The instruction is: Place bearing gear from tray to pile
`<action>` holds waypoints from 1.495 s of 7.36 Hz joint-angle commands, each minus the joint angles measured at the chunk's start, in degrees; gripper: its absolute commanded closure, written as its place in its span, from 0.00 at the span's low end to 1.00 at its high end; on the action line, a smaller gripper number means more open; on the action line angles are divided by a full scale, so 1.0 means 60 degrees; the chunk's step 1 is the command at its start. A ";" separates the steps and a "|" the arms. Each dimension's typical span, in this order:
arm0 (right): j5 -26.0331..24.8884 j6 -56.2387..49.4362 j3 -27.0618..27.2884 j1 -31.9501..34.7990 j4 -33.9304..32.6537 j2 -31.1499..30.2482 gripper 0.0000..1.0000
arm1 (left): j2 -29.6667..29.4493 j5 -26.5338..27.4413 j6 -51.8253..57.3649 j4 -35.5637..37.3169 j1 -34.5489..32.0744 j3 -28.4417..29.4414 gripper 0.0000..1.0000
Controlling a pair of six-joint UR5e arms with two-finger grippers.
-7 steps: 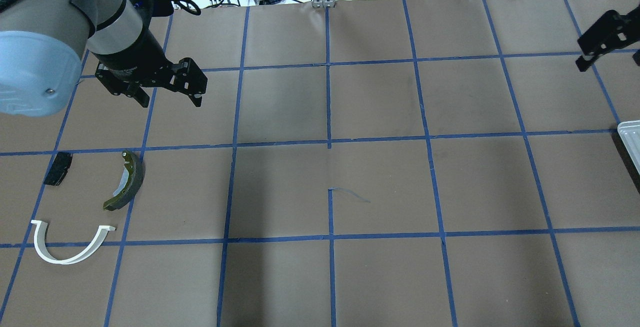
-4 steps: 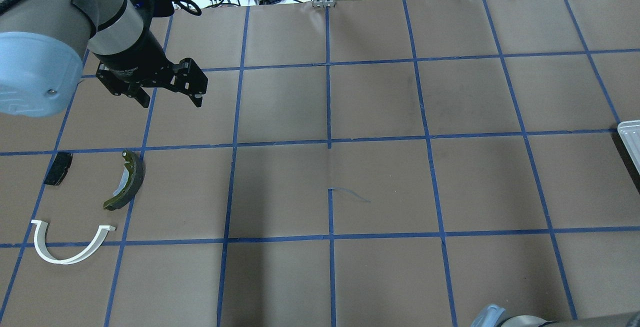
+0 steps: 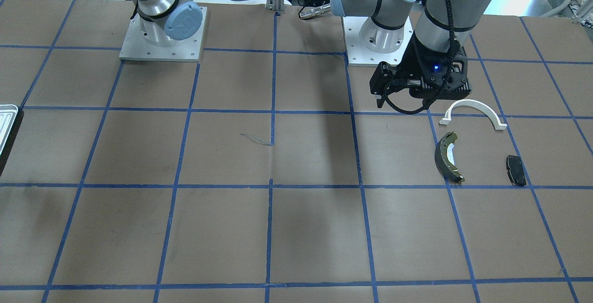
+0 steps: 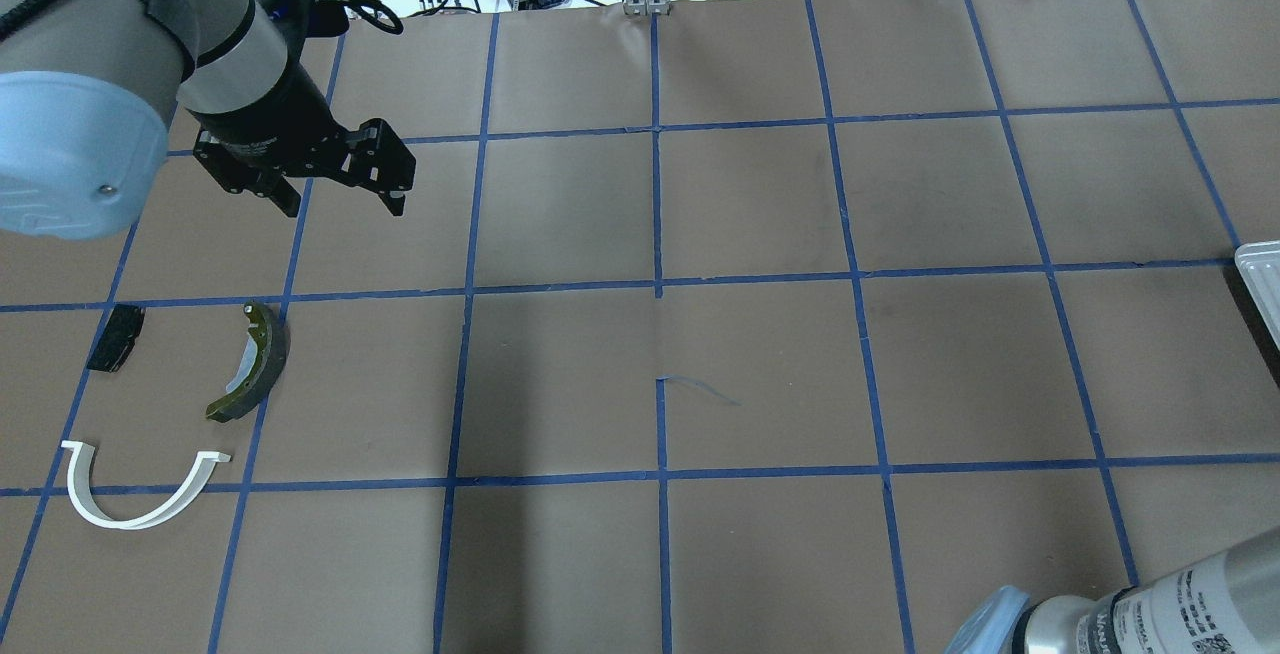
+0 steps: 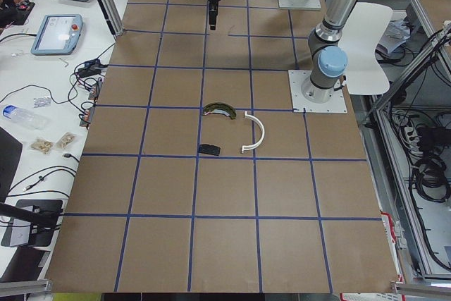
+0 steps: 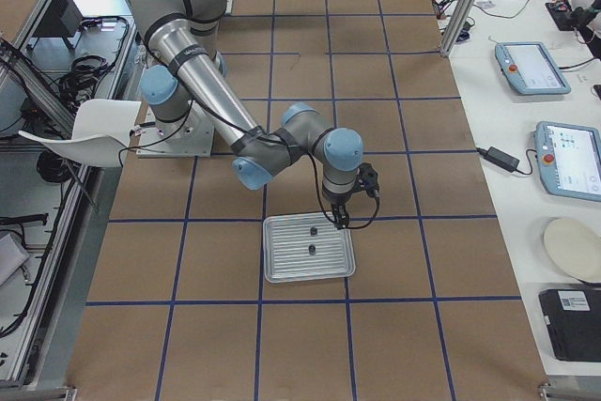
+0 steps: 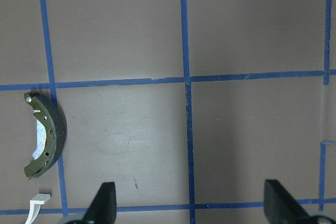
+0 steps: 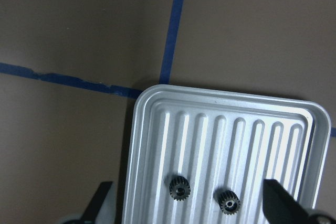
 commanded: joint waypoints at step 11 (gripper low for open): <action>-0.0742 0.0016 0.1211 -0.0444 -0.1529 0.0883 0.57 | -0.0033 0.0003 0.0000 0.0340 0.0009 -0.0029 0.00</action>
